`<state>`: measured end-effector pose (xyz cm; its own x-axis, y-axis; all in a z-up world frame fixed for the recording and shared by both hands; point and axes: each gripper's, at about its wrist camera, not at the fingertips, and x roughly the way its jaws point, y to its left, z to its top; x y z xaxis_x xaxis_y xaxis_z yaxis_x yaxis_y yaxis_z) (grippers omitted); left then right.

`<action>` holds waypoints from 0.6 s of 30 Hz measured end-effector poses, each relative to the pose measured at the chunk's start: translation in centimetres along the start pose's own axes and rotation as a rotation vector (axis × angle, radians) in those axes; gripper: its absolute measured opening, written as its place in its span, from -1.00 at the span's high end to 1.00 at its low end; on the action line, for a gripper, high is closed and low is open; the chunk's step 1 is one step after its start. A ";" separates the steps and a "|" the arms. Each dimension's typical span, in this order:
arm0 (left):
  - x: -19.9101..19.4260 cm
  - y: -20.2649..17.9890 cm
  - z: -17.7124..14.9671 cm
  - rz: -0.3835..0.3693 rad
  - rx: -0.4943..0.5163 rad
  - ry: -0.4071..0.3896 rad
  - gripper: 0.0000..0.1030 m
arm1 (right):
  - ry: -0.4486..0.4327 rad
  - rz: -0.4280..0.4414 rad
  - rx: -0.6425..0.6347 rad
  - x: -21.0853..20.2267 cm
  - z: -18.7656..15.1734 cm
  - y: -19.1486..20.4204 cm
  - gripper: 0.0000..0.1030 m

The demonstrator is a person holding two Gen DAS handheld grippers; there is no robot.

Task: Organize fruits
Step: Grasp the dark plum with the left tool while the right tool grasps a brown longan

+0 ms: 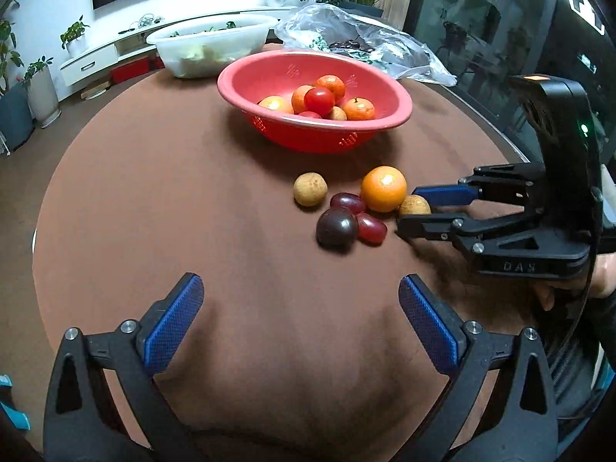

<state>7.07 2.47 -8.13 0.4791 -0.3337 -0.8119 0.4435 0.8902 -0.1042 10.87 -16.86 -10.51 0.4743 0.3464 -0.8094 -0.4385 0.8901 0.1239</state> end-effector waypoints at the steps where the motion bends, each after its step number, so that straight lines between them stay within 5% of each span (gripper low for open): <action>1: 0.1 0.0 0.2 -0.002 0.005 -0.001 -0.99 | 0.000 -0.004 -0.008 0.0 0.0 0.1 0.26; 7: 1.6 -0.7 1.7 -0.014 0.063 0.018 -0.91 | -0.005 0.006 0.010 -0.5 -0.1 0.0 0.42; 18: 5.0 -0.7 3.3 -0.089 0.159 0.110 -0.05 | -0.044 0.040 0.103 -2.4 -1.2 -1.6 0.42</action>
<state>11.67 -0.80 -10.20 0.3506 -0.3653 -0.8623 0.5988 0.7954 -0.0935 9.52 -19.51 -9.43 0.4922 0.3927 -0.7769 -0.3780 0.9003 0.2156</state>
